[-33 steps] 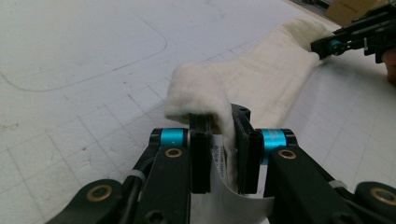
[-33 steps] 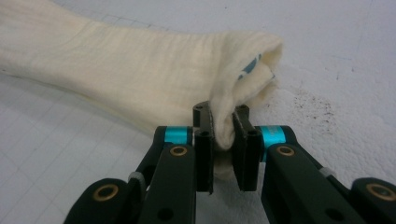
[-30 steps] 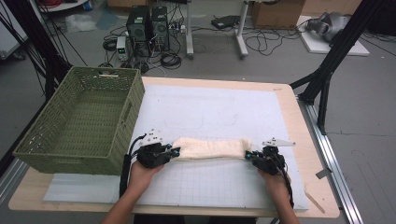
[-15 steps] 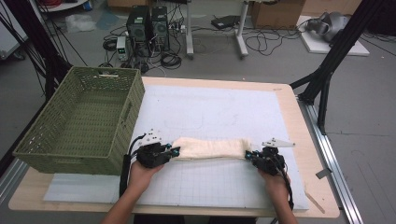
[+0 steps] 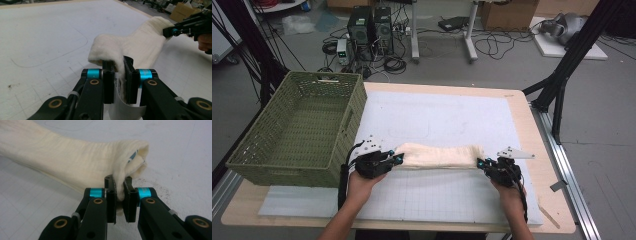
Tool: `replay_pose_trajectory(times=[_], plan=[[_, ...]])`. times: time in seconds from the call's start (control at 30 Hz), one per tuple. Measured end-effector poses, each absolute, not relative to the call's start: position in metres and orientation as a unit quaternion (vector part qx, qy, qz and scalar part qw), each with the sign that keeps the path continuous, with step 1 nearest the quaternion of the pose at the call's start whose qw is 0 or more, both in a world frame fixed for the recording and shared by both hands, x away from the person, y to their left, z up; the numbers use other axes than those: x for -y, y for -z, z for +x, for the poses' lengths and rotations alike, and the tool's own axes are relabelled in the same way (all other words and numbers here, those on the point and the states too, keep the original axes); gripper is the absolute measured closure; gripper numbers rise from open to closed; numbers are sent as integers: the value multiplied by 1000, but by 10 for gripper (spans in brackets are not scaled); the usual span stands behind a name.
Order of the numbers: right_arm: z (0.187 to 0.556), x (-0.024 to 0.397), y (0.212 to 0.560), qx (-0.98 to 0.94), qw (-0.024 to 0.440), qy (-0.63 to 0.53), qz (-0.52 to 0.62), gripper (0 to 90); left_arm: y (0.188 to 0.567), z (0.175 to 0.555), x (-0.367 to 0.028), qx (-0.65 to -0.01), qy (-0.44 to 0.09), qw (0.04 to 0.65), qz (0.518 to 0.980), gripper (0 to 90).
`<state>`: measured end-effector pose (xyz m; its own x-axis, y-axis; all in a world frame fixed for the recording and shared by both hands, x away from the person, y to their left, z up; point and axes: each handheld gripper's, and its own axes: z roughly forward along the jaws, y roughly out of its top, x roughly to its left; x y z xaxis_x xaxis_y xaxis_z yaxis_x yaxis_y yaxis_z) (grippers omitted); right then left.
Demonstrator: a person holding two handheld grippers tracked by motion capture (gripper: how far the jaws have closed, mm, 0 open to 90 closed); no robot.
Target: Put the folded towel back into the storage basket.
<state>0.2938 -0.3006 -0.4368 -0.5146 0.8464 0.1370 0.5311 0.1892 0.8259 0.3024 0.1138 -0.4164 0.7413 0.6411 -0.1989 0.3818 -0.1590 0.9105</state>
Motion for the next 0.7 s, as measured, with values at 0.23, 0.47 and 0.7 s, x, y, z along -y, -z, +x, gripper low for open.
replay_pose_trajectory(times=[0.23, 0.47, 0.7], plan=[[286, 305, 424, -750, 215, -473, 408, 834, 406, 297, -117, -323, -130, 566, 747, 808], [280, 312, 409, -737, 240, -510, 373, 835, 393, 289, -122, -280, -144, 600, 735, 808], [279, 312, 397, -734, 239, -529, 353, 836, 379, 283, -128, -270, -152, 613, 727, 809]])
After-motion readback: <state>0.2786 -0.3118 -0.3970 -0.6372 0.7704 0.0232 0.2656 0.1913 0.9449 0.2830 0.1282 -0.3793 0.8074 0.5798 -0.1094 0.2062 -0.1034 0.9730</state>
